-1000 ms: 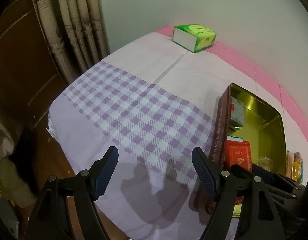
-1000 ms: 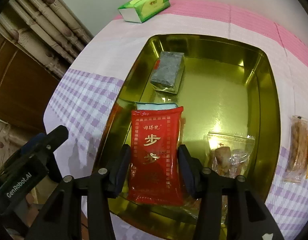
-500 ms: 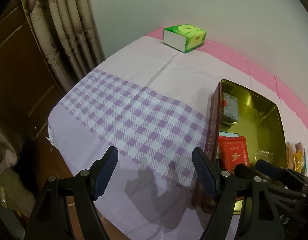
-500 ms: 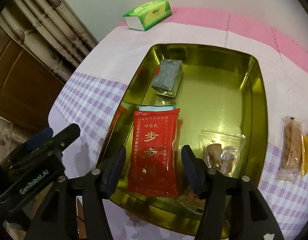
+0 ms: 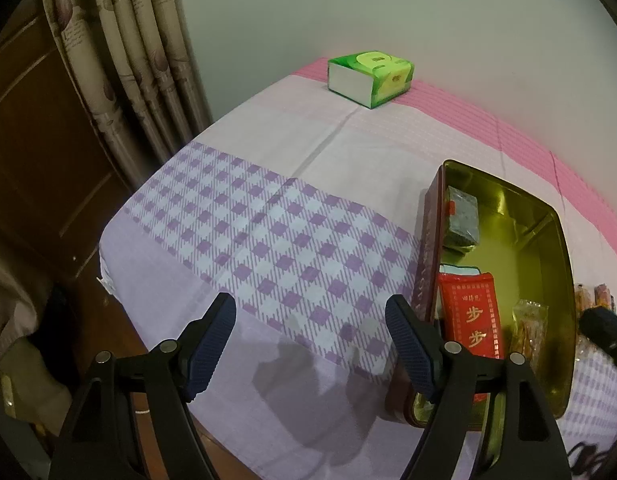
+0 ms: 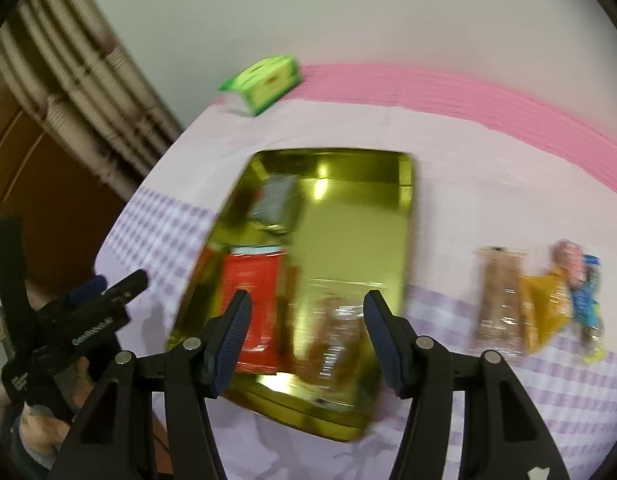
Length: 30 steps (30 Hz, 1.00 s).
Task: Organize snacks
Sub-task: 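Move the right gripper to the yellow-labelled clear snack bag and grasp it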
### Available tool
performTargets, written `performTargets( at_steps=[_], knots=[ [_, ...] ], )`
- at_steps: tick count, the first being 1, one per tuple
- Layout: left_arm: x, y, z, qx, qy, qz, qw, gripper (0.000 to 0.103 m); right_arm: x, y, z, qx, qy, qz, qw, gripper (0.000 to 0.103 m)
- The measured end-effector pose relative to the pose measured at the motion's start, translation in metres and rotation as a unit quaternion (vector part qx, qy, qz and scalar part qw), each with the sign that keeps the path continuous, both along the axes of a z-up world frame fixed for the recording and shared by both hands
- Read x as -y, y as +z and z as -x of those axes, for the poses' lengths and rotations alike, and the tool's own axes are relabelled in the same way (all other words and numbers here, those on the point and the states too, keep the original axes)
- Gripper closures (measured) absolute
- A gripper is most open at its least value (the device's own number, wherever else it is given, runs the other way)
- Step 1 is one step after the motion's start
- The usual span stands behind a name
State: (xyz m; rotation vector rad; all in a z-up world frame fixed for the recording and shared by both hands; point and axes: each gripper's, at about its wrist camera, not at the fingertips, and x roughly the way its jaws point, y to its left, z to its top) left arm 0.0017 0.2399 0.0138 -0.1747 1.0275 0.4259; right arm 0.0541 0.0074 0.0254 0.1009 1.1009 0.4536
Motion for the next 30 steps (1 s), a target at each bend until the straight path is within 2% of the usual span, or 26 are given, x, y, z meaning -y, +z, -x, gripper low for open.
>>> performTargets(
  at_steps=[8,13,18,22,30],
  knots=[
    [0.004,0.000,-0.001,-0.004,-0.004,-0.007,1.0000,0.025,0.097,-0.010,-0.006,0.008,-0.086,0.052,0.995,0.047],
    [0.013,0.001,-0.004,-0.006,-0.019,-0.021,0.9996,0.025,0.160,-0.029,-0.006,-0.009,-0.134,0.083,0.987,0.047],
    [0.023,0.002,-0.006,-0.003,-0.037,-0.028,0.9989,0.025,0.205,-0.047,-0.002,-0.021,-0.160,0.101,0.982,0.047],
    [0.034,0.004,-0.007,0.003,-0.049,-0.037,0.9981,0.025,0.225,-0.061,-0.002,-0.032,-0.171,0.098,0.980,0.047],
    [0.073,0.017,-0.011,0.010,-0.095,-0.038,0.9947,0.025,0.236,-0.074,-0.013,-0.029,-0.164,0.098,0.981,0.047]
  ],
)
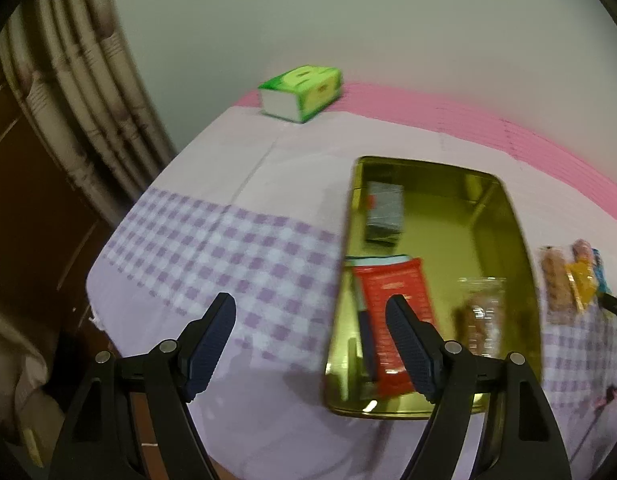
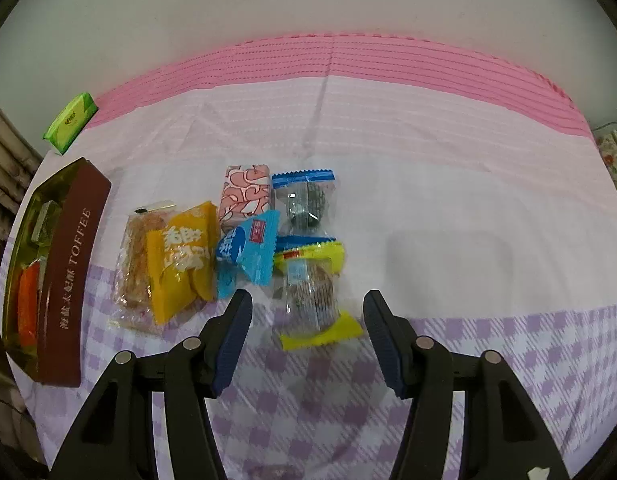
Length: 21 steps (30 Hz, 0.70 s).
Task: Organize snacks
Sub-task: 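Move the right gripper to the yellow-labelled clear snack bag and grasp it, then grasp the clear bag of brown snack bars with the left gripper while the right holds the yellow-labelled bag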
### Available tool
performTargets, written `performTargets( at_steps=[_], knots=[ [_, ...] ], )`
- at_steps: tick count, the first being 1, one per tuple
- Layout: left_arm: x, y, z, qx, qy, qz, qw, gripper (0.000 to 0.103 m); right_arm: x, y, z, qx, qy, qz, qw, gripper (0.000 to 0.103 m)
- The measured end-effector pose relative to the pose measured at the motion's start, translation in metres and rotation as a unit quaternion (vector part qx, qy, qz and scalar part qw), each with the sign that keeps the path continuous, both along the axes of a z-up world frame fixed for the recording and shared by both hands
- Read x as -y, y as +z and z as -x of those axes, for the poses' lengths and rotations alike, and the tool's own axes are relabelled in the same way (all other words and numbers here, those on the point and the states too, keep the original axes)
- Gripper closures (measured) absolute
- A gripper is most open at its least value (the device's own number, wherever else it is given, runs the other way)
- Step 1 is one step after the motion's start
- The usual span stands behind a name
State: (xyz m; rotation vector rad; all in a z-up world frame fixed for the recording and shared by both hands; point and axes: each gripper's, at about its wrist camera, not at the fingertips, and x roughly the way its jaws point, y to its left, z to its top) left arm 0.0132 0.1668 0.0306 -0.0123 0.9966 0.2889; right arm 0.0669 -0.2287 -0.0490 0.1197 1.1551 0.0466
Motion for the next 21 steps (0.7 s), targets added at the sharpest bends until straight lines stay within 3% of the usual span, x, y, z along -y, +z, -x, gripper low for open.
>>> performTargets(
  at_steps=[9,21],
  knots=[
    [0.078,0.013,-0.023,-0.002,-0.095,0.006,0.9954,0.025,0.004,-0.012,-0.006,0.007,0.002,0.005,1.000,0.056],
    [0.179,-0.011,-0.061,-0.042,-0.198,0.030,0.9789,0.025,0.014,-0.013,0.009,0.020,0.013,-0.002,1.000,0.073]
  ],
)
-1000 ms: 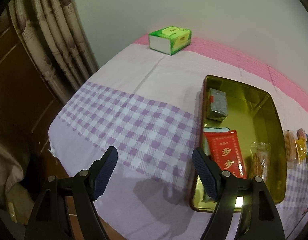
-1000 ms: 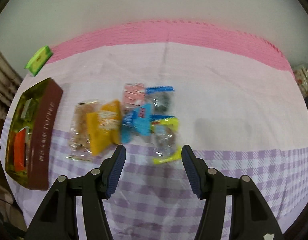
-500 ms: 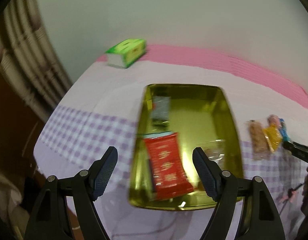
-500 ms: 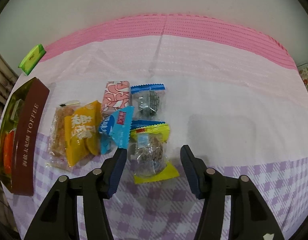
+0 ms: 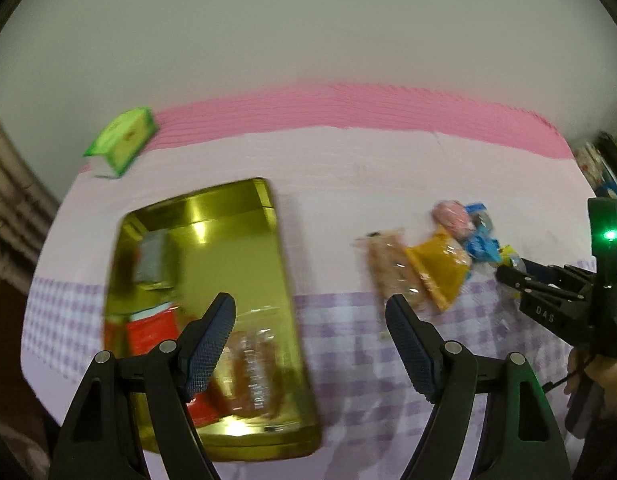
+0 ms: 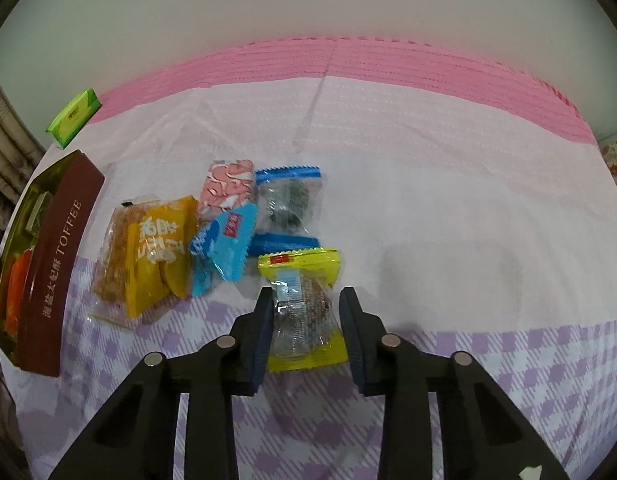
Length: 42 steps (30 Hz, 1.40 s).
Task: Organize snacks
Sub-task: 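Grasp the clear bag of brown snack bars with the left gripper while the right holds the yellow-labelled bag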
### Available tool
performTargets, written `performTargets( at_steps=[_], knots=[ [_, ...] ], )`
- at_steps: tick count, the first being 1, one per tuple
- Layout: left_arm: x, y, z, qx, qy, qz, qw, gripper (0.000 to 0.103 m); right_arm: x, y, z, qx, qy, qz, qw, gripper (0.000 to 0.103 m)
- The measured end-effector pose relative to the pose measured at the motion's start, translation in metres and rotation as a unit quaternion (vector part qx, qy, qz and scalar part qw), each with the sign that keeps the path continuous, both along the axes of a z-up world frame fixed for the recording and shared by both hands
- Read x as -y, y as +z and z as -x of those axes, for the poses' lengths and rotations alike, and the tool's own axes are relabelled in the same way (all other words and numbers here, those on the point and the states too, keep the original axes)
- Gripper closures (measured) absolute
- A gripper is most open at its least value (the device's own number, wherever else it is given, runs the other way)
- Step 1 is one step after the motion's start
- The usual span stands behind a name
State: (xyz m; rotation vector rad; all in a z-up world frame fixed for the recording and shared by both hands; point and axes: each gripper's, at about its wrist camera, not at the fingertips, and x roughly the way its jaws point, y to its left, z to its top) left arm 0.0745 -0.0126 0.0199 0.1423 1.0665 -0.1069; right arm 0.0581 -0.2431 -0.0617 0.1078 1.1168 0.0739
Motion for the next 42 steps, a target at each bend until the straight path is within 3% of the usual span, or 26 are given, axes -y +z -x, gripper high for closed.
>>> performTargets(
  at_steps=[8,20,37,42],
  knots=[
    [0.034,-0.030,-0.020,-0.057,-0.022,-0.007,0.9981,0.025,0.022,0.001,0.029,-0.013,-0.020,-0.027,0.999,0.073],
    [0.058,-0.064,-0.036,-0.090,-0.023,-0.036,0.9950,0.027,0.029,0.002,0.029,-0.017,-0.029,-0.051,0.998,0.073],
    [0.071,-0.091,-0.075,-0.111,0.000,-0.020,0.9936,0.033,0.031,0.002,0.031,-0.019,-0.027,-0.059,0.998,0.072],
    [0.063,-0.090,-0.071,-0.113,-0.001,-0.002,0.9935,0.051,0.029,0.003,0.029,-0.020,-0.024,-0.056,0.998,0.072]
  ],
)
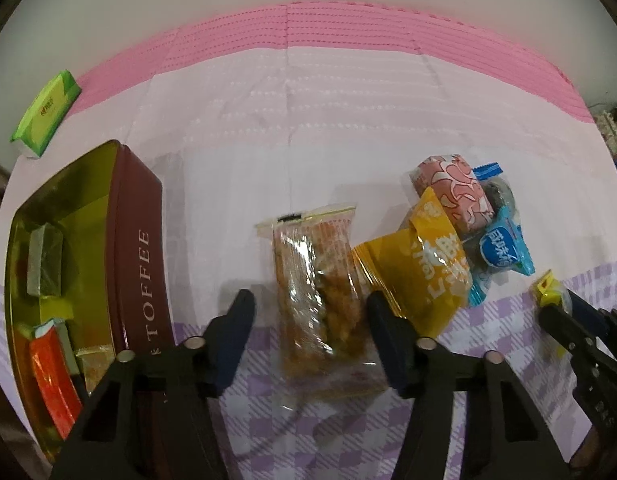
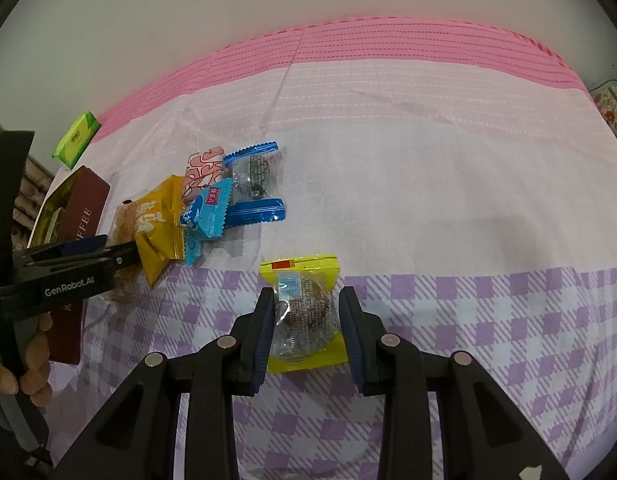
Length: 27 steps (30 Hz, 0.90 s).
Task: Organize snacks
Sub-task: 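Grasp the clear bag of brown snack bars with the left gripper while the right holds the yellow-labelled bag, then carry the brown snack bag into the gold tin and open the left gripper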
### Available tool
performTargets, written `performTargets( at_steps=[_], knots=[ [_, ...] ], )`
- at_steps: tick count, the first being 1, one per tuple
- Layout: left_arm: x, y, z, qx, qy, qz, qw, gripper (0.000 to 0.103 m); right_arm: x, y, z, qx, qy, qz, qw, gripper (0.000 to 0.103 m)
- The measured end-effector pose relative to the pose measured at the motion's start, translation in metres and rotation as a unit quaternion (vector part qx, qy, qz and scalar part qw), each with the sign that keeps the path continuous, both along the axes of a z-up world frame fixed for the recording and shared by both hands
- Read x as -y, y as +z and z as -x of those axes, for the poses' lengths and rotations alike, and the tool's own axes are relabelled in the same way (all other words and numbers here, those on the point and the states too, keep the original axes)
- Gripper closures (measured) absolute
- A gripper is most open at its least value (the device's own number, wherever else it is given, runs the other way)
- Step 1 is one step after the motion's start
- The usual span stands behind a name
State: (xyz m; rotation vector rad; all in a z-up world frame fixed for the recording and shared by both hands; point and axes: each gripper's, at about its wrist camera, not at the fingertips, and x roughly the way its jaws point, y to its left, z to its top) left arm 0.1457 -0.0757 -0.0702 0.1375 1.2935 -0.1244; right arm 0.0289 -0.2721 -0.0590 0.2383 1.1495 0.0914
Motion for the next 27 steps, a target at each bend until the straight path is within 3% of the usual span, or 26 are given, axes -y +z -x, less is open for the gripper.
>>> performTargets(
  at_steps=[3,6,27],
  knots=[
    [-0.005,0.001,0.003,0.001,-0.006,0.005,1.0000,0.061,0.000,0.000,0.000,0.000,0.001,0.001,1.000,0.072],
    [-0.009,0.002,0.011,0.006,-0.012,0.003,0.9999,0.065,0.000,0.000,0.000,0.000,0.002,0.004,1.000,0.072],
    [-0.009,0.006,0.059,-0.038,-0.024,0.005,0.9990,0.062,-0.009,-0.002,0.001,0.000,0.009,0.029,1.000,0.071]
  ],
)
